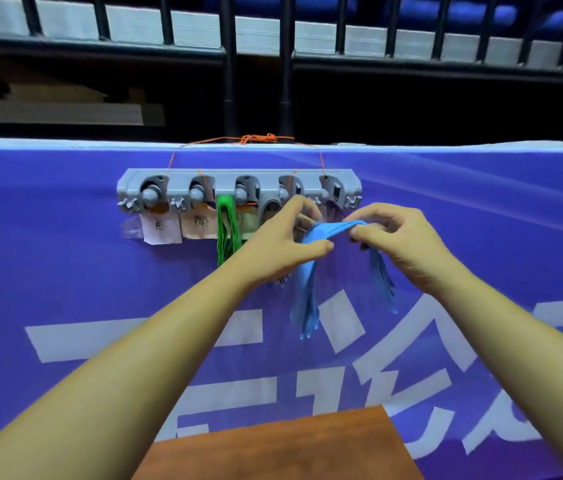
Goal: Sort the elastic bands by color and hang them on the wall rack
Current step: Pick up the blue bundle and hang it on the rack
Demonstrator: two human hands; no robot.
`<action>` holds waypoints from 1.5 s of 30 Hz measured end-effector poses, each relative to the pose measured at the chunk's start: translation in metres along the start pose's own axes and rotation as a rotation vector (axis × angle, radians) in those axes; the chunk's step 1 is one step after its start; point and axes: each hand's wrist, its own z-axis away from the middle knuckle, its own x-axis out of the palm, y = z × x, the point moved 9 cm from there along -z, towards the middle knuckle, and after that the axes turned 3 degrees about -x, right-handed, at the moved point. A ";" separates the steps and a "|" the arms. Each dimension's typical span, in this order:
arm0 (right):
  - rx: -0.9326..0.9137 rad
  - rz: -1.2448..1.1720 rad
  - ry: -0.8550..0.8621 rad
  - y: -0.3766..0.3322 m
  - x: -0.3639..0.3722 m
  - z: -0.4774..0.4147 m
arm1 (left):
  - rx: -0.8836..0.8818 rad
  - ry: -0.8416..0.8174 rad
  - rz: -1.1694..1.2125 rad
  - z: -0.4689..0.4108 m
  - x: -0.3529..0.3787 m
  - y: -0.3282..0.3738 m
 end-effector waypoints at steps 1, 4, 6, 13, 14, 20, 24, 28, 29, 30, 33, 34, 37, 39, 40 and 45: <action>0.001 0.010 0.038 0.004 -0.006 -0.003 | -0.009 0.050 0.009 -0.006 0.000 0.001; -0.017 0.015 0.118 0.011 -0.013 -0.016 | -0.044 0.201 0.027 -0.020 -0.003 0.002; -0.023 0.005 0.151 0.015 -0.012 -0.025 | -0.062 0.287 0.077 -0.027 -0.006 0.002; -0.062 0.014 0.204 0.016 0.005 -0.058 | -0.072 0.554 -0.084 -0.037 -0.018 -0.009; -0.065 0.034 0.213 0.019 0.008 -0.061 | -0.071 0.585 -0.102 -0.038 -0.020 -0.010; -0.047 0.199 0.208 0.048 0.024 -0.061 | -0.089 0.597 -0.350 -0.046 -0.016 -0.022; -0.076 0.264 0.223 0.059 0.022 -0.058 | -0.065 0.581 -0.350 -0.046 -0.012 -0.030; -0.128 0.269 0.334 0.049 0.015 -0.060 | 0.025 0.659 -0.397 -0.050 -0.014 -0.012; -0.128 0.276 0.354 0.048 0.014 -0.062 | 0.027 0.661 -0.403 -0.053 -0.014 -0.008; -0.122 0.292 0.357 0.048 0.014 -0.063 | 0.017 0.645 -0.416 -0.056 -0.014 -0.005; -0.076 0.394 0.322 0.059 0.016 -0.062 | -0.030 0.529 -0.518 -0.064 -0.006 -0.006; -0.064 0.408 0.305 0.063 0.016 -0.060 | -0.029 0.494 -0.550 -0.065 -0.004 -0.007; -0.052 0.393 0.257 0.069 0.021 -0.056 | -0.033 0.437 -0.572 -0.060 -0.001 -0.019; -0.041 0.383 0.239 0.069 0.024 -0.058 | -0.057 0.411 -0.567 -0.057 0.001 -0.030; -0.040 0.365 0.230 0.068 0.024 -0.059 | -0.065 0.413 -0.554 -0.057 0.001 -0.033; -0.051 0.158 0.154 0.068 0.030 -0.064 | -0.052 0.541 -0.336 -0.054 -0.011 -0.033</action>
